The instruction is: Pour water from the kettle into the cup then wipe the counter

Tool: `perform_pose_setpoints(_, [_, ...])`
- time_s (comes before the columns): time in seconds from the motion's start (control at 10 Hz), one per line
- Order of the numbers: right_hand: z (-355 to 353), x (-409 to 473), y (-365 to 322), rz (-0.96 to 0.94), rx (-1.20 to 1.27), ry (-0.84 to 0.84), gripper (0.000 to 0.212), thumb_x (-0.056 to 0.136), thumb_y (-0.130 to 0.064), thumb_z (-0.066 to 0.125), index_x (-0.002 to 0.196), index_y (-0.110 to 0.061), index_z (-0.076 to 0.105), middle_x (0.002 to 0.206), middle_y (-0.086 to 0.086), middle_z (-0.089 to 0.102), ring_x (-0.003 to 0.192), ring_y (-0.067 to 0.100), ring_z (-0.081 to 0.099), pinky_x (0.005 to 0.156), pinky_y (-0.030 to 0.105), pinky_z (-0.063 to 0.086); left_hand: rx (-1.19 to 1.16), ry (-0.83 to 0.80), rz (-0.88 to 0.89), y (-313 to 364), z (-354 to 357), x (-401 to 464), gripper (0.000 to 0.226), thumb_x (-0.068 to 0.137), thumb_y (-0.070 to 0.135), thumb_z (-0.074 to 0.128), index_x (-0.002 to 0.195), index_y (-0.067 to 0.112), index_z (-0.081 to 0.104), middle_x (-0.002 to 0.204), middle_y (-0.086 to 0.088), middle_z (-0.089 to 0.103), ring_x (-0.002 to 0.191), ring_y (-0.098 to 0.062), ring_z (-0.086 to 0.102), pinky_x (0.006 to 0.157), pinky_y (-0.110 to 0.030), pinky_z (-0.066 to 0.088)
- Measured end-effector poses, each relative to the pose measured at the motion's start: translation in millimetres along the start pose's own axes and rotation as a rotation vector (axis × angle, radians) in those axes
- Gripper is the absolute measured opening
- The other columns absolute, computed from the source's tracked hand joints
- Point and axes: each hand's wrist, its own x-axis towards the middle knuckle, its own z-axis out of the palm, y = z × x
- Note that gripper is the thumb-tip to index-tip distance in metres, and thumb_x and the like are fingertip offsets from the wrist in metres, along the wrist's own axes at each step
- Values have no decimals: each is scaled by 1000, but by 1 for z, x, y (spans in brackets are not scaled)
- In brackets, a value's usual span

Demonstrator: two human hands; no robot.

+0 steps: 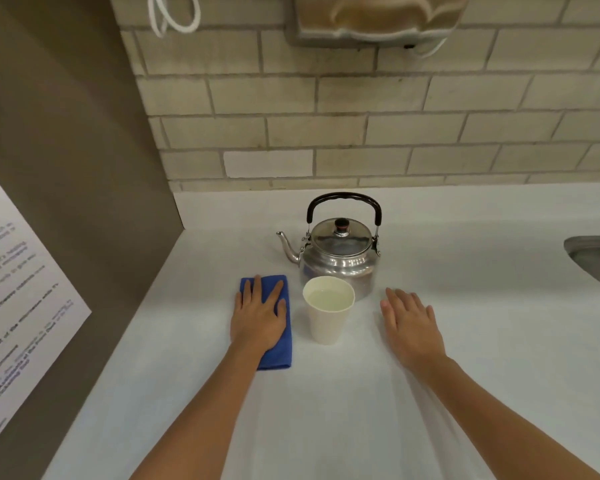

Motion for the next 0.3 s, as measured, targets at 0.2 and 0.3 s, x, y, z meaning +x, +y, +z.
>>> perform_pose_setpoints(0.2, [-11, 0, 0, 12, -8, -62, 49, 99, -38, 18, 145, -22, 19, 153, -1, 26, 143, 21, 14, 118, 45, 9, 39, -11, 0, 0, -1, 5, 52, 96, 42, 19, 146, 31, 10, 158, -11, 7, 145, -30, 6, 119, -43, 7])
perform_pose_setpoints(0.3, [-20, 5, -2, -8, -33, -27, 50, 99, -39, 18, 145, -22, 17, 153, 1, 25, 143, 23, 14, 117, 46, 10, -5, 13, -62, 2, -9, 0, 52, 97, 38, 21, 146, 23, 13, 157, -14, 12, 144, -30, 10, 118, -44, 11])
